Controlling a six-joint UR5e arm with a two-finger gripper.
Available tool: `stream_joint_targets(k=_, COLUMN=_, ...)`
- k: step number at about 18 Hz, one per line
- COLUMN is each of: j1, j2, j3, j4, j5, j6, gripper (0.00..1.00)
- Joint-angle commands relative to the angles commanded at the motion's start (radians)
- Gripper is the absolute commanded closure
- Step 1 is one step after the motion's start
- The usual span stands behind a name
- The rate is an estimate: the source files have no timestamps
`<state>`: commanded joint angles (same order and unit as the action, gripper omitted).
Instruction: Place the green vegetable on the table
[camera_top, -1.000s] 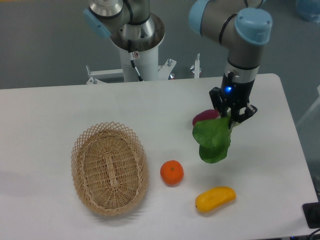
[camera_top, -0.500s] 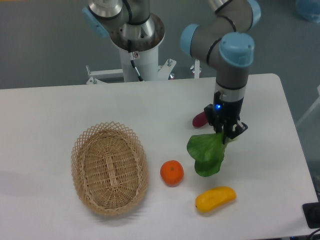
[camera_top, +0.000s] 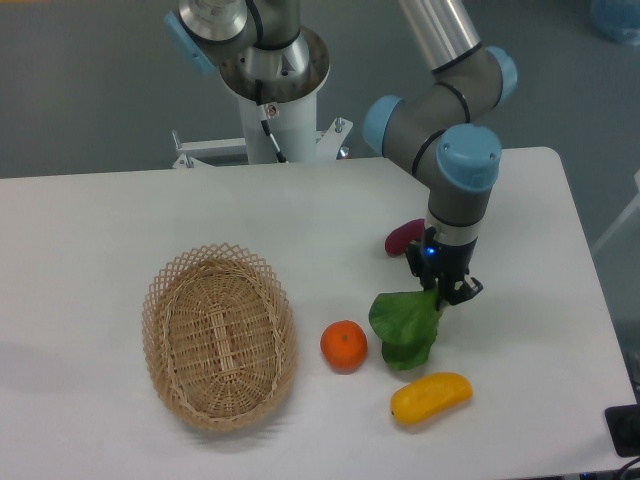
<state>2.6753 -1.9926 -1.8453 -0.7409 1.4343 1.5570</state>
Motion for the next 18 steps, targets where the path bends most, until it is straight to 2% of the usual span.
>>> stream_joint_targets(k=3, j1=-0.002, j2=-0.002, j3=-0.006, j4=0.0, j5=-0.002, j6=-0.006, gripper=0.69)
stream_joint_targets(k=4, j1=0.0, j2=-0.002, j3=-0.008, j4=0.002, j5=-0.003, j6=-0.006, gripper=0.62)
stream_joint_targets(k=5, j1=0.0, j2=-0.002, j3=-0.002, j4=0.002, j5=-0.005, j6=-0.003, gripper=0.47)
stream_joint_targets(k=6, j1=0.0, j2=-0.002, j3=0.006, j4=0.002, j5=-0.005, j6=-0.003, gripper=0.26)
stream_joint_targets(k=7, j1=0.0, j2=-0.002, j3=0.014, j4=0.003, j5=-0.006, j6=-0.003, gripper=0.0)
stream_joint_targets(k=18, j1=0.002, j2=0.04, j3=0.087, j4=0.003, j5=-0.006, j6=-0.017, gripper=0.0)
